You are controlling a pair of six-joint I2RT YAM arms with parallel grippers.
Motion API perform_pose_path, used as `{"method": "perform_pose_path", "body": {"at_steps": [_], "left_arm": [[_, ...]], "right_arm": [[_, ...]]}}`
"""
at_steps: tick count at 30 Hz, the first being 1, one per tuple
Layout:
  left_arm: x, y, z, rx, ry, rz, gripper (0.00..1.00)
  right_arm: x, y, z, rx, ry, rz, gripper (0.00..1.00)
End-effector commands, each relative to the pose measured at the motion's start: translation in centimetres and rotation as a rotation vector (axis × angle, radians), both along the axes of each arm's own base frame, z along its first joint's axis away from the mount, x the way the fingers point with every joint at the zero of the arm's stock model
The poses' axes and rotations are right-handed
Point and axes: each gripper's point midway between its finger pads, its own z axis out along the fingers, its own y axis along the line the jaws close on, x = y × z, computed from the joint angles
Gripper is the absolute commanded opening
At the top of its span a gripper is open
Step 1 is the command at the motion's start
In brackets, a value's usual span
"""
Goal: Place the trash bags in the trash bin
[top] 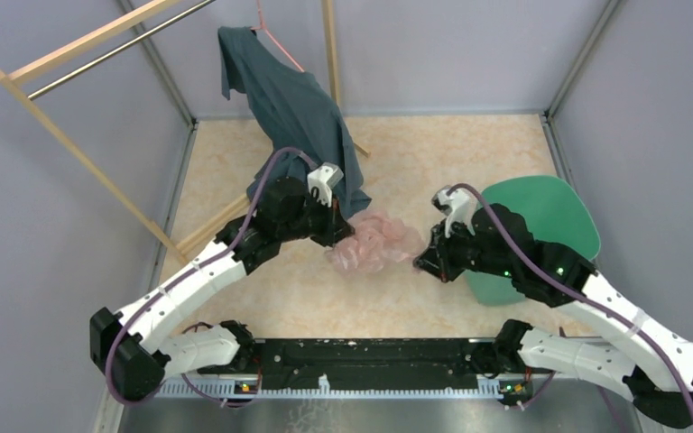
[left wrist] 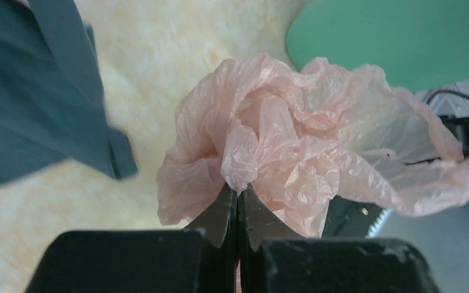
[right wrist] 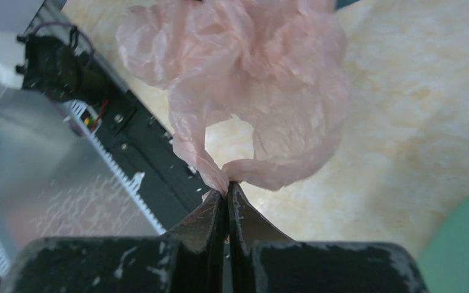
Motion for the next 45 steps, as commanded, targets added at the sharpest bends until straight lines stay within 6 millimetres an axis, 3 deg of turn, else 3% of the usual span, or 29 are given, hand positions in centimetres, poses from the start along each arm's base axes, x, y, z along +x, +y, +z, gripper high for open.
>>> {"method": "perform_pose_path", "body": {"at_steps": [1,3,6,8,10,13,16,21,25,31,33,36,38,43,45], "left_arm": [[-6.0,1.0,-4.5,0.042,0.431,-0.025,0.0],[-6.7,2.3,-6.2,0.052,0.46,0.042,0.1],[-5.9,5.5,-7.9,0.063,0.41,0.244,0.47],[-5.0,8.1,-7.5,0.073,0.369,0.407,0.8],[-4.7,9.8,-6.3,0.044,0.334,0.509,0.97],[-5.2,10.5,-4.4,-0.073,0.308,0.549,0.98],[-6.0,9.8,-3.3,-0.215,0.291,0.509,0.98],[-8.9,4.9,-1.7,-0.365,0.365,0.193,0.98],[-10.5,0.9,-3.2,-0.357,0.49,0.005,0.98],[-11.0,-6.0,-6.2,-0.244,0.433,-0.019,0.98],[-11.9,-9.2,-5.7,-0.224,0.372,-0.042,0.98],[-12.1,-12.7,-6.7,-0.148,0.326,0.006,0.98],[-12.5,-13.9,-8.1,-0.047,0.292,0.079,0.98],[-11.2,-13.9,-11.8,0.189,0.192,0.323,0.98],[-10.8,-13.6,-13.1,0.23,0.191,0.37,0.91]], "right_arm": [[-4.5,2.9,-0.7,0.015,0.19,0.266,0.0],[-4.7,3.7,-1.5,0.015,0.217,0.294,0.0],[-2.9,4.1,-1.3,0.06,0.184,0.193,0.0],[-0.5,3.4,-1.2,0.089,0.165,0.012,0.0],[1.8,2.0,-1.4,0.126,0.17,-0.177,0.0],[5.3,0.2,-1.8,0.138,0.134,-0.354,0.0],[8.9,-0.9,-3.0,0.103,0.141,-0.485,0.0],[11.9,0.1,-3.9,0.03,0.155,-0.49,0.0],[12.4,0.7,-3.8,0.013,0.136,-0.454,0.0],[11.2,2.0,-3.7,0.076,0.148,-0.358,0.0],[10.9,1.8,-3.6,0.077,0.143,-0.356,0.0],[9.9,1.8,-3.3,0.095,0.162,-0.33,0.0],[9.4,1.8,-2.9,0.119,0.163,-0.32,0.0],[8.8,0.9,-1.7,0.151,0.147,-0.346,0.0],[8.6,0.8,-1.3,0.169,0.137,-0.349,0.0]]}}
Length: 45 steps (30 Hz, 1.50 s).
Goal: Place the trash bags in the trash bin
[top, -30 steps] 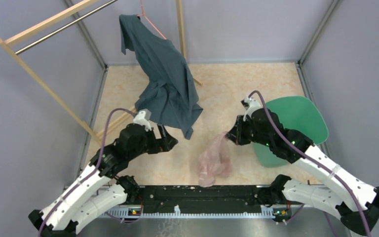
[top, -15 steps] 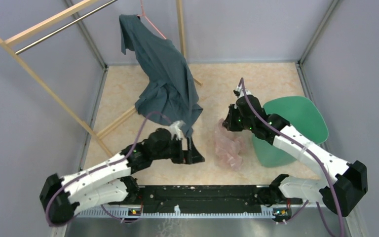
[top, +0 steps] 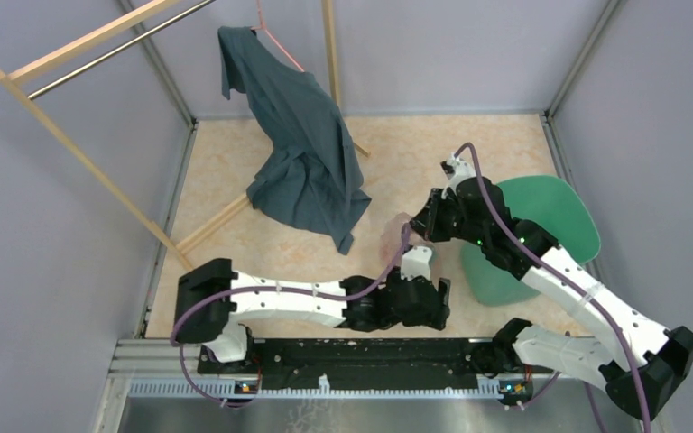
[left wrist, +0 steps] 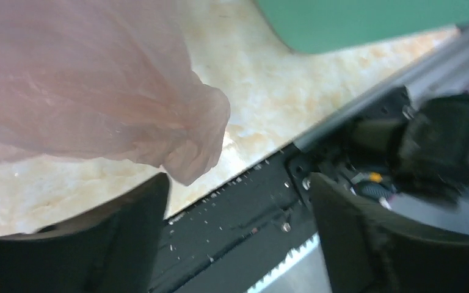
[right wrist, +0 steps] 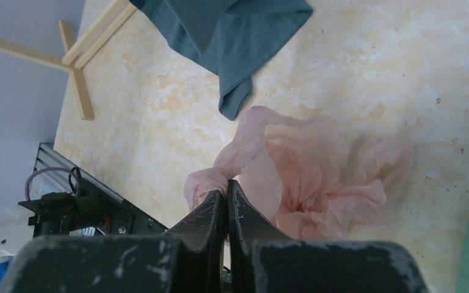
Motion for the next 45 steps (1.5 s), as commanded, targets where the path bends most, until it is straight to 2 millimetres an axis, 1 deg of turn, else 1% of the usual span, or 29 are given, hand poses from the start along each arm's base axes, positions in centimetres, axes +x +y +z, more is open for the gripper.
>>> {"method": "perform_pose_path", "body": {"at_steps": [1,3,4,6,8,10,12,13,14,17,18,20,22,24,27,30,32,33,35,36,37,38,40,41,42,45], "left_arm": [[3.8,3.5,-3.4,0.205,-0.101,0.251,0.82],[3.8,5.3,-4.1,0.231,-0.084,0.309,0.68],[3.9,6.3,-4.3,0.234,-0.082,0.327,0.65],[4.2,8.7,-4.7,0.242,-0.091,0.371,0.64],[4.9,11.0,-4.8,0.238,-0.094,0.405,0.58],[5.8,12.0,-4.3,0.205,-0.101,0.403,0.51],[6.6,12.2,-3.3,0.139,-0.117,0.38,0.46],[6.8,11.9,-2.6,0.098,-0.133,0.355,0.46],[6.8,11.4,-1.9,0.055,-0.145,0.316,0.49],[6.0,10.0,-0.3,-0.044,-0.146,0.215,0.74],[5.2,9.4,-0.1,-0.069,-0.128,0.166,0.82],[4.5,9.2,-0.1,-0.11,-0.102,0.139,0.96],[4.5,9.4,-0.7,-0.145,-0.093,0.16,0.98],[5.1,9.7,-1.5,-0.173,-0.097,0.212,0.98],[6.4,10.3,-2.8,-0.151,-0.115,0.277,0.98],[8.1,11.4,-4.5,-0.1,-0.118,0.352,0.96],[9.1,11.9,-4.9,-0.11,-0.11,0.395,0.88],[9.6,12.2,-5.0,-0.128,-0.108,0.4,0.83],[9.9,11.7,-4.1,-0.185,-0.122,0.357,0.66],[9.9,11.6,-3.6,-0.205,-0.131,0.341,0.55],[9.9,11.7,-3.1,-0.213,-0.142,0.33,0.39],[9.9,11.7,-2.8,-0.208,-0.152,0.318,0.29],[9.6,12.1,-2.3,-0.183,-0.161,0.294,0.07],[9.3,12.3,-2.2,-0.163,-0.153,0.281,0.0],[8.9,12.7,-1.9,-0.152,-0.144,0.269,0.0],[7.5,13.9,-2.0,-0.096,-0.105,0.218,0.0]], "right_arm": [[-0.4,-0.5,1.4,0.052,-0.039,-0.016,0.0],[-0.6,-0.9,1.5,0.044,-0.038,-0.025,0.0],[-0.7,-1.1,1.4,0.039,-0.038,-0.028,0.0],[-0.9,-1.4,1.2,0.039,-0.04,-0.032,0.0],[-1.0,-1.4,0.9,0.042,-0.041,-0.033,0.0],[-1.2,-1.4,0.8,0.042,-0.039,-0.025,0.0],[-1.4,-1.3,0.6,0.033,-0.03,-0.006,0.0],[-1.6,-1.2,0.5,0.029,-0.023,0.005,0.0],[-1.9,-1.1,0.4,0.03,-0.016,0.022,0.0],[-2.9,0.0,-0.1,0.057,0.003,0.101,0.0],[-3.3,0.5,-0.4,0.075,0.013,0.134,0.0],[-4.1,1.4,-0.7,0.115,0.033,0.188,0.0],[-4.8,2.0,-0.7,0.15,0.053,0.231,0.0],[-5.1,1.9,-0.2,0.151,0.047,0.242,0.0],[-5.1,1.4,1.2,0.153,0.01,0.225,0.0],[-5.2,1.1,2.8,0.188,-0.035,0.212,0.0],[-5.1,1.1,3.3,0.217,-0.051,0.201,0.0],[-5.1,1.2,3.3,0.227,-0.051,0.198,0.0],[-5.2,1.4,3.1,0.245,-0.05,0.202,0.0],[-5.3,1.4,3.0,0.25,-0.05,0.208,0.0],[-5.4,1.5,3.1,0.252,-0.054,0.218,0.0],[-5.5,1.5,3.2,0.249,-0.063,0.227,0.0],[-5.6,1.4,3.6,0.221,-0.092,0.255,0.0],[-5.6,1.3,3.9,0.2,-0.114,0.273,0.0],[-5.6,1.2,4.1,0.173,-0.136,0.293,0.0],[-5.7,1.2,4.5,0.127,-0.149,0.333,0.0]]}}
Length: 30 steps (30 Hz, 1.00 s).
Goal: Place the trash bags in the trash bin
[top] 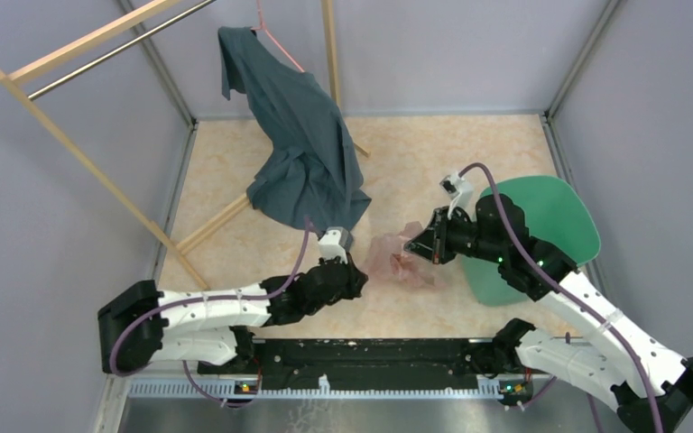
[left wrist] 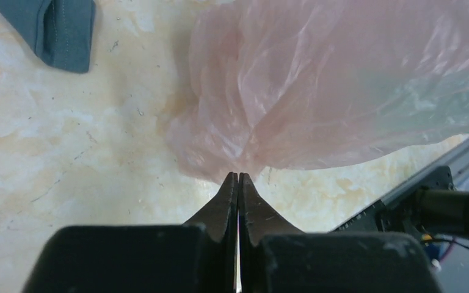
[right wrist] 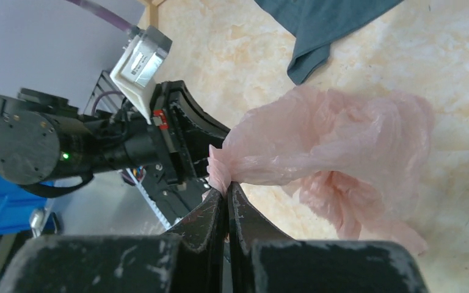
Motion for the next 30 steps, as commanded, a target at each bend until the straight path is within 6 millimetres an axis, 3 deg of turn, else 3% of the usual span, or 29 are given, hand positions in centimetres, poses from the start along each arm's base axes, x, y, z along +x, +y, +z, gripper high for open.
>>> {"method": "perform_pose_path", "body": {"at_steps": [1,6,7,9,14,20,25,30], "left_arm": [[-1.6,1.0,1.9,0.036,0.021,-0.078,0.0],[-2.8,3.6,4.3,0.004,0.026,-0.071,0.0],[-2.9,3.8,5.4,-0.037,0.015,-0.066,0.14],[-3.2,3.8,7.2,-0.122,-0.013,-0.079,0.54],[-3.8,3.3,10.8,-0.261,-0.105,-0.148,0.97],[-3.1,3.7,13.9,-0.225,-0.186,-0.155,0.98],[-2.3,4.3,15.2,-0.151,-0.239,-0.14,0.95],[-2.1,4.4,16.0,-0.158,-0.262,-0.135,0.94]], "right_arm": [[0.1,0.4,3.1,-0.015,-0.11,0.082,0.0],[-1.3,2.4,4.6,0.137,-0.003,0.145,0.0],[-1.5,3.2,5.6,0.208,0.003,0.162,0.0],[-1.3,3.8,6.0,0.294,0.063,0.136,0.0],[1.1,5.0,2.6,0.312,0.187,0.03,0.0],[1.1,7.3,0.2,0.168,0.208,0.213,0.0],[0.5,7.5,-1.1,0.068,0.175,0.333,0.0],[1.2,6.8,-1.1,0.016,0.136,0.288,0.0]]}}
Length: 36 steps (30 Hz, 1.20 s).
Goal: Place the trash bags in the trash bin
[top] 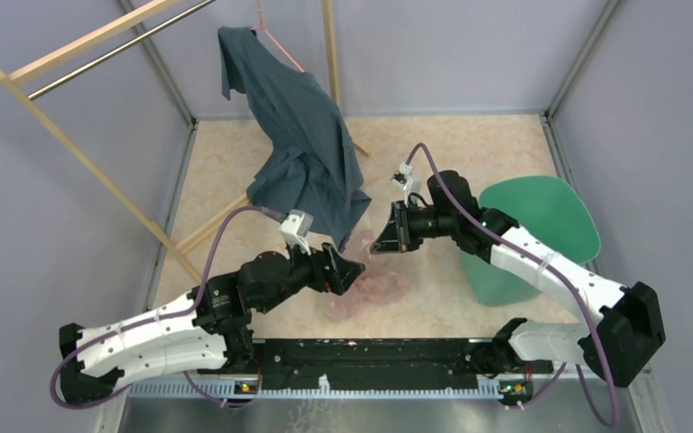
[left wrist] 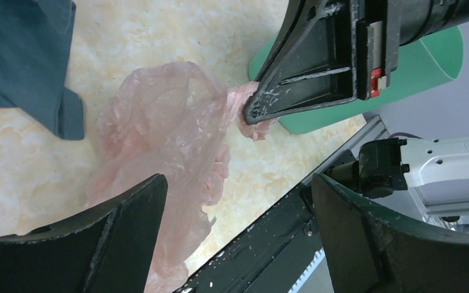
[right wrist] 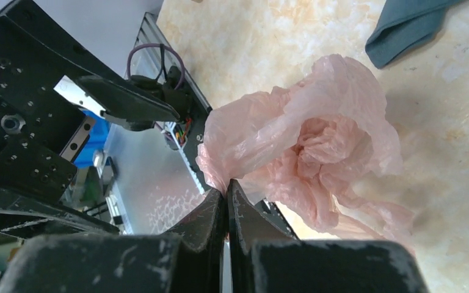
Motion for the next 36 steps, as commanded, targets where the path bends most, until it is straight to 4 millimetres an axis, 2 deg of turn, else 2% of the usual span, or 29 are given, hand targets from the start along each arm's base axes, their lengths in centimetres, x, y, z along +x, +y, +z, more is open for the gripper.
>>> {"method": "perform_pose_path", "body": {"at_steps": [1,5,9,13,16,19,23,25,27,29,31,36], "left_arm": [[0.8,0.5,1.4,0.0,-0.037,0.04,0.93],[1.3,1.1,-0.5,0.016,0.036,0.117,0.98],[2.2,1.4,-3.5,0.068,0.116,0.189,0.98],[3.5,1.3,-7.6,0.179,0.205,0.205,0.98],[6.2,2.6,-10.4,0.258,0.245,0.276,0.92],[9.8,3.4,-11.3,0.309,0.226,0.298,0.85],[14.7,2.0,-10.4,0.427,0.185,0.257,0.82],[16.3,1.0,-10.3,0.523,0.208,0.234,0.81],[16.9,0.3,-10.6,0.593,0.246,0.206,0.82],[16.3,0.1,-9.7,0.575,0.24,0.183,0.88],[14.9,0.6,-8.7,0.53,0.231,0.159,0.97],[10.4,2.2,-4.5,0.361,0.202,0.113,0.98]], "right_arm": [[0.4,-0.1,2.4,0.014,-0.115,0.014,0.0],[0.7,0.6,3.8,0.085,-0.118,-0.005,0.0],[1.1,0.6,4.0,0.083,-0.118,-0.027,0.0],[2.1,-0.5,3.6,0.044,-0.126,-0.132,0.0],[2.1,-1.2,3.6,0.062,-0.107,-0.2,0.0],[2.5,-2.5,1.9,0.002,-0.097,-0.276,0.0],[5.0,-7.0,-2.0,-0.253,-0.149,-0.468,0.0],[5.2,-8.1,-3.2,-0.331,-0.165,-0.477,0.0],[5.3,-8.8,-3.9,-0.39,-0.173,-0.476,0.0],[5.3,-9.5,-4.2,-0.423,-0.186,-0.478,0.0],[5.3,-9.8,-4.0,-0.422,-0.207,-0.481,0.0],[4.9,-9.4,-3.9,-0.384,-0.218,-0.464,0.0]]}}
